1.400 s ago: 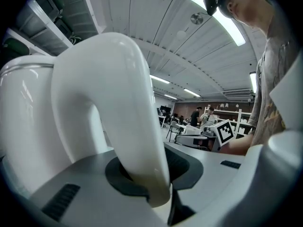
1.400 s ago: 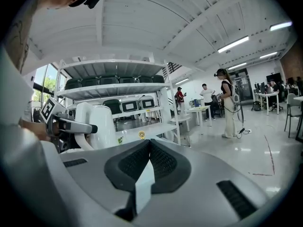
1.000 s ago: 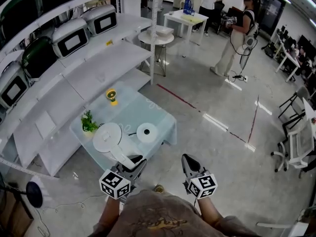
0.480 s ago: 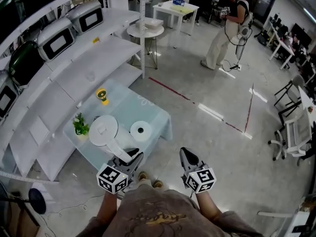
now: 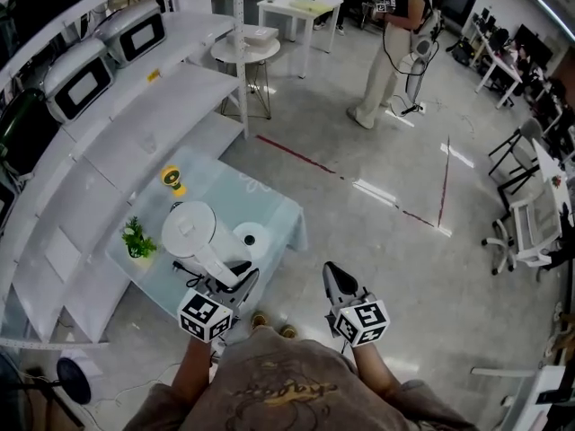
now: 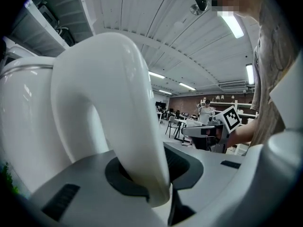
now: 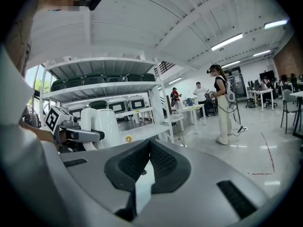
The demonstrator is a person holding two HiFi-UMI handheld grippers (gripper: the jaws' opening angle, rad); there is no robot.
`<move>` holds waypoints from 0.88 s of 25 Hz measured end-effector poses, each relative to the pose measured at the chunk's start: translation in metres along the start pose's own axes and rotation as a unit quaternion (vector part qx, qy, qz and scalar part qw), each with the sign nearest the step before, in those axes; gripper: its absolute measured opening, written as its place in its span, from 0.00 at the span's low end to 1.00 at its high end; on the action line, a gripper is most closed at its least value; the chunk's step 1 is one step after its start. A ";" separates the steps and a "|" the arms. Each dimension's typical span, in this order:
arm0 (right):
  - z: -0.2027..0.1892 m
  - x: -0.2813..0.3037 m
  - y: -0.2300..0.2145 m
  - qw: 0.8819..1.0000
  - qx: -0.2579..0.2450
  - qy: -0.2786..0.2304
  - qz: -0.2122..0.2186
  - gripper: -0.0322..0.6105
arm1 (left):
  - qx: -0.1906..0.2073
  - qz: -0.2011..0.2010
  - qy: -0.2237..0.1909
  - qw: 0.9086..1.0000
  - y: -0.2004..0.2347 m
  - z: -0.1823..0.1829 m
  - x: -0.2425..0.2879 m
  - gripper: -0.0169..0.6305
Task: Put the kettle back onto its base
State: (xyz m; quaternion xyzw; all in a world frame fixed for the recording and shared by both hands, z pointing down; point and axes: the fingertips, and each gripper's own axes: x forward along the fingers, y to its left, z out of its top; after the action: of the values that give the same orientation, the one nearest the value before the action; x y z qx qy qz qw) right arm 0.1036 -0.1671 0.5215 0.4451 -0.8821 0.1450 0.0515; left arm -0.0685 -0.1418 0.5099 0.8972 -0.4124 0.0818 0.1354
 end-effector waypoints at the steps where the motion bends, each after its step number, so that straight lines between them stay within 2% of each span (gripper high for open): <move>1: -0.001 0.002 -0.001 1.000 0.001 0.001 -0.003 0.05 | 0.002 -0.004 0.002 1.000 0.004 -0.002 0.004 0.18; 9: -0.006 0.010 -0.012 1.000 0.005 0.012 -0.029 0.05 | 0.020 -0.035 0.010 0.999 0.028 -0.024 0.040 0.18; 22: -0.017 0.006 -0.038 0.996 0.010 0.032 -0.083 0.05 | 0.010 -0.049 0.037 0.998 0.061 -0.066 0.097 0.18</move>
State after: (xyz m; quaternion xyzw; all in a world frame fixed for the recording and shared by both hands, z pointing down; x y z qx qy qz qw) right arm 0.1301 -0.1876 0.5469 0.5122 -0.8388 0.1628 0.0869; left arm -0.0540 -0.2289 0.6086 0.9141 -0.3617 0.1119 0.1455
